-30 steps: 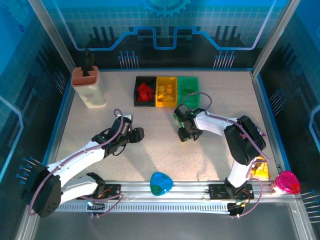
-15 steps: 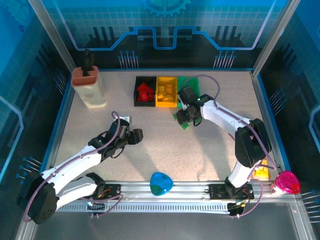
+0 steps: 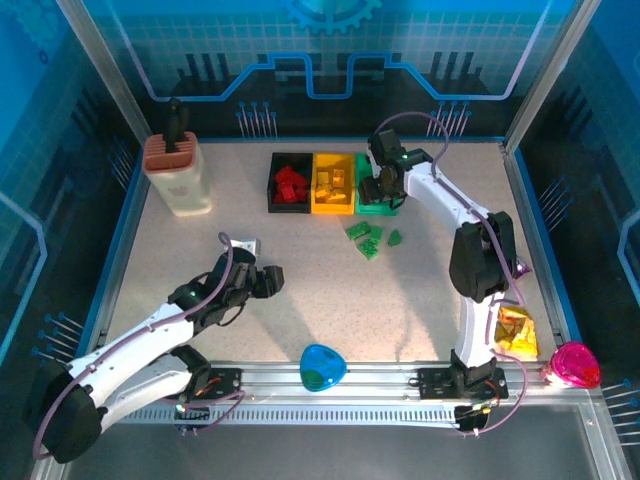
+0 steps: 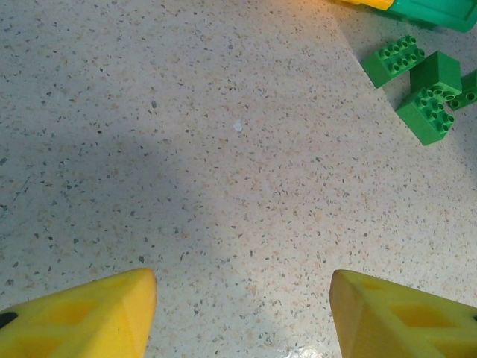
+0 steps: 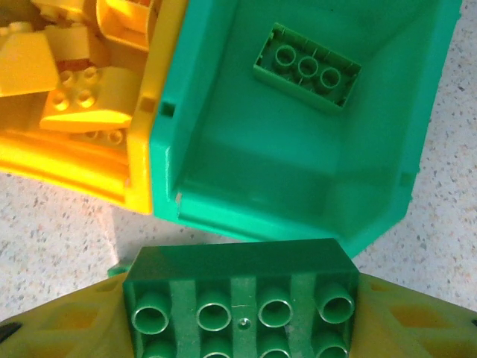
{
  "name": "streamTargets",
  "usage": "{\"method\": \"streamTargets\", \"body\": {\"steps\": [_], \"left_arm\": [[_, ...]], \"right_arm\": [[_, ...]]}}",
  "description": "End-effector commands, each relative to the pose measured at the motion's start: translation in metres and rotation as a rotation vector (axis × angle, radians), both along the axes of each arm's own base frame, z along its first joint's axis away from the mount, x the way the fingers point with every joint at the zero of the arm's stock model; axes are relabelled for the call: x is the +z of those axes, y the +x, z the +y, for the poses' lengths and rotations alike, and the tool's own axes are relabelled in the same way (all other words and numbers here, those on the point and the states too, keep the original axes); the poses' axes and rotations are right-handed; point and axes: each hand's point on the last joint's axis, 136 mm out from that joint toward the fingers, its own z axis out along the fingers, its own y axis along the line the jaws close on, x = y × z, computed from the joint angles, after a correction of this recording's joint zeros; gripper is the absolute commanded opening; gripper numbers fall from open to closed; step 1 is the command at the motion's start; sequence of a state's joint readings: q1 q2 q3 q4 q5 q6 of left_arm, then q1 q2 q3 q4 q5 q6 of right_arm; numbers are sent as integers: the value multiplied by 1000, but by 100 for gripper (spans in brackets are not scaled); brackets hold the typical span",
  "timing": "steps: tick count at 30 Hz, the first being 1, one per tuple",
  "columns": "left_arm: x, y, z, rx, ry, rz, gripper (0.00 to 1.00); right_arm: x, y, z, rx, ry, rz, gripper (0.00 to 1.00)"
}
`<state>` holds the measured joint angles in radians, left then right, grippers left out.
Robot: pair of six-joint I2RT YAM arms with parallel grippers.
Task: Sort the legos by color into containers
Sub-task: Place the lego in the container.
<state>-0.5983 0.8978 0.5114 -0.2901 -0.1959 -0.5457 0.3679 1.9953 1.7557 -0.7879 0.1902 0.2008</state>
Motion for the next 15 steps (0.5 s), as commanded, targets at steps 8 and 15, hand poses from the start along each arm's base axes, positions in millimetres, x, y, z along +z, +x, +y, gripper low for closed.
{"method": "streamTargets", "body": {"steps": [8,15], "left_arm": [[-5,-14,6,13,29,15,64],[-2,-13,4,9,29,6,64]], "right_arm": [[-8,39,-15,-55,8,28,59],[0,43,-12,-62,18,29,91]]}}
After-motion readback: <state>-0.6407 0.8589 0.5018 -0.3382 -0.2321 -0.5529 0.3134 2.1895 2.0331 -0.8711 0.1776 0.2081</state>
